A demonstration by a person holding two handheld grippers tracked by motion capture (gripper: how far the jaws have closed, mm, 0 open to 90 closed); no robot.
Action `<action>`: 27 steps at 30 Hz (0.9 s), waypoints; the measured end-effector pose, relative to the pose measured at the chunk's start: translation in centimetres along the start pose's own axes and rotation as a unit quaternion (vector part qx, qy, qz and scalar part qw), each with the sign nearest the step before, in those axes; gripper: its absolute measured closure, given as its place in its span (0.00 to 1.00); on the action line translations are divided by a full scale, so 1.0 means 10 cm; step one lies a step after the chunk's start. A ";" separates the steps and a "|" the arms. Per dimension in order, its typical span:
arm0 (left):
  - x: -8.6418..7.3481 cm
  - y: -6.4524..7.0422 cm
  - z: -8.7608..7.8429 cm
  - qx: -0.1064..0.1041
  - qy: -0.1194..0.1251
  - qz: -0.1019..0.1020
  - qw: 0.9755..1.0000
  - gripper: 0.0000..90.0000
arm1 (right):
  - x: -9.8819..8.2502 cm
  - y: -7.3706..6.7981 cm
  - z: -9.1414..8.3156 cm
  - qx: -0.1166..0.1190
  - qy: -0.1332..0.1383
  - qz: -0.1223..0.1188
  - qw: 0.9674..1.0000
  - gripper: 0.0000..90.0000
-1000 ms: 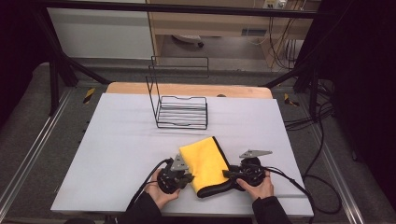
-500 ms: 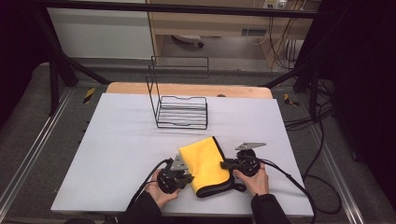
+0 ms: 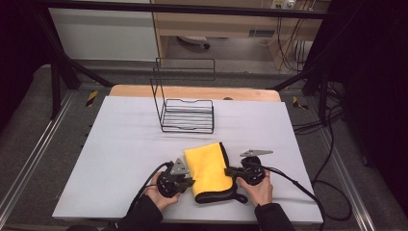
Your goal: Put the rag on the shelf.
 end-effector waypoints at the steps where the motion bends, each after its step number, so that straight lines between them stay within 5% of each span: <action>1: 0.00 -0.03 -0.03 0.001 -0.004 0.003 1.000 0.97 | -0.01 -0.02 0.01 -0.001 0.003 0.005 1.000 0.89; 6: -0.05 -0.16 -0.15 0.003 -0.007 -0.004 1.000 0.97 | -0.08 -0.15 0.04 0.005 0.014 0.023 1.000 0.88; 17: -0.18 -0.27 -0.24 0.005 -0.010 -0.018 1.000 0.97 | -0.13 -0.33 0.13 0.008 0.025 0.001 1.000 0.80; 22: -0.22 -0.27 -0.25 0.010 0.002 -0.017 1.000 0.92 | -0.09 -0.28 0.09 0.005 0.031 -0.031 0.999 0.61; 27: -0.19 -0.30 -0.31 0.020 0.015 -0.028 0.999 0.77 | 0.01 -0.17 0.00 0.009 0.047 -0.045 0.998 0.40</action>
Point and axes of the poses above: each handheld gripper's, and its own axes: z roughly forward along the jaws, x roughly out of its top, y roughly to its right, the point moved 3 cm from there along z, roughly forward along the jaws, and after that the axes turned 14 degrees about y, right-handed, at the moved point
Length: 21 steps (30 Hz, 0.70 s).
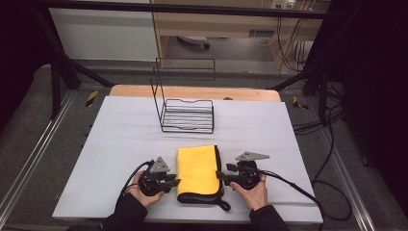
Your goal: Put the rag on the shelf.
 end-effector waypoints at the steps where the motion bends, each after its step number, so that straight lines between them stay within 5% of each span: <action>1: 0.00 0.00 0.00 0.000 0.000 0.000 1.000 0.73 | 0.00 0.00 0.00 0.000 0.000 0.000 1.000 0.40; 3: 0.05 -0.02 -0.04 0.004 0.012 -0.004 1.000 0.67 | 0.02 0.07 -0.03 0.005 0.003 -0.011 1.000 0.29; 14: 0.23 -0.20 0.01 0.026 0.017 -0.008 0.999 0.19 | 0.04 0.25 -0.11 0.005 0.010 -0.014 1.000 0.10; 21: 0.38 -0.28 0.10 0.038 0.030 -0.006 0.999 0.11 | 0.03 0.29 -0.15 -0.001 0.004 -0.020 1.000 0.05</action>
Point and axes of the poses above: each handheld gripper's, and its own axes: z roughly forward along the jaws, x roughly out of its top, y roughly to its right, the point moved 3 cm from there along z, roughly forward along the jaws, and after that the axes turned 14 degrees about y, right-handed, at the moved point
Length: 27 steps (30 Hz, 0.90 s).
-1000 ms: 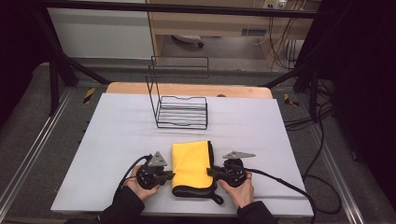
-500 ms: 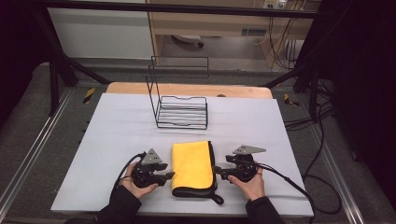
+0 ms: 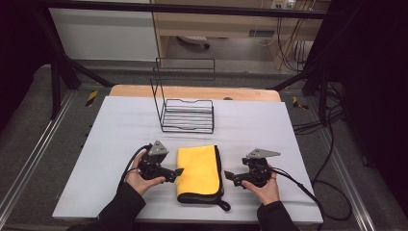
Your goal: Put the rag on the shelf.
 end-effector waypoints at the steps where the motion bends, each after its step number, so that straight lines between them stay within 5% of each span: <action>1: 0.02 -0.02 0.02 0.005 0.000 -0.001 1.000 0.11 | 0.00 0.01 0.00 0.000 0.001 -0.003 1.000 0.05; 8: 0.12 -0.19 0.18 0.044 0.016 -0.023 0.999 0.13 | -0.01 -0.01 0.00 0.002 -0.004 -0.009 1.000 0.05; 17: 0.10 -0.34 0.38 0.072 0.013 -0.076 0.994 0.31 | -0.01 0.00 -0.01 0.001 -0.004 -0.013 1.000 0.05; 27: 0.01 -0.34 0.49 0.071 -0.018 -0.067 0.995 0.47 | -0.01 -0.01 -0.01 0.002 -0.006 -0.012 1.000 0.06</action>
Point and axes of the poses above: each handheld gripper's, and its own axes: z roughly forward along the jaws, x roughly out of its top, y roughly to its right, the point moved 3 cm from there along z, roughly forward along the jaws, and after that the axes turned 14 degrees about y, right-handed, at the moved point
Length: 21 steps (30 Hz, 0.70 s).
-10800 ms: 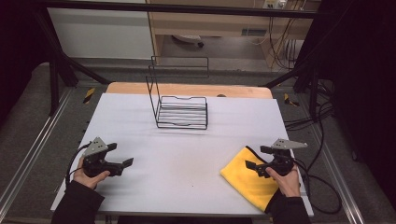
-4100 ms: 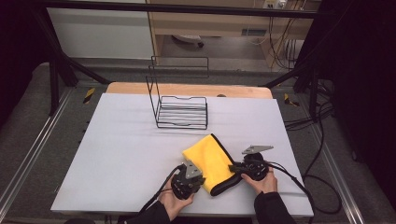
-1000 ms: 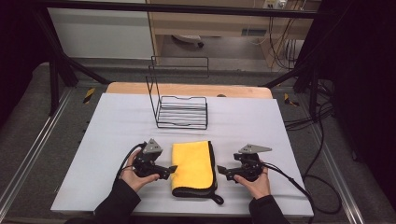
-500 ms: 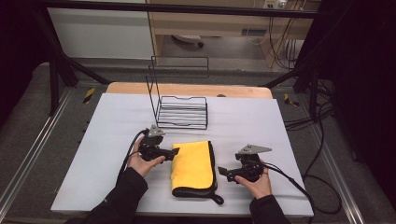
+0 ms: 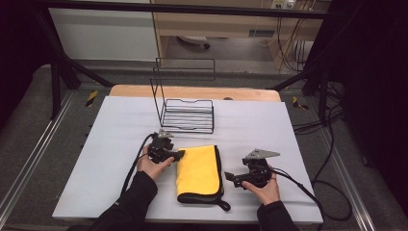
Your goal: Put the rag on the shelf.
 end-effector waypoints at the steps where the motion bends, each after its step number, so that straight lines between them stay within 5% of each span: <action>1: -0.01 0.00 0.00 0.000 -0.002 0.000 1.000 0.49 | 0.00 0.00 0.00 0.001 0.000 0.000 1.000 0.06; 21: -0.09 0.05 0.06 -0.024 0.006 -0.015 1.000 0.71 | 0.04 0.03 0.03 0.003 0.013 0.014 1.000 0.06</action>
Point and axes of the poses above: each handheld gripper's, and its own axes: z roughly forward along the jaws, x roughly out of its top, y roughly to its right, the point moved 3 cm from there along z, roughly forward along the jaws, and after that the axes turned 14 degrees about y, right-handed, at the moved point
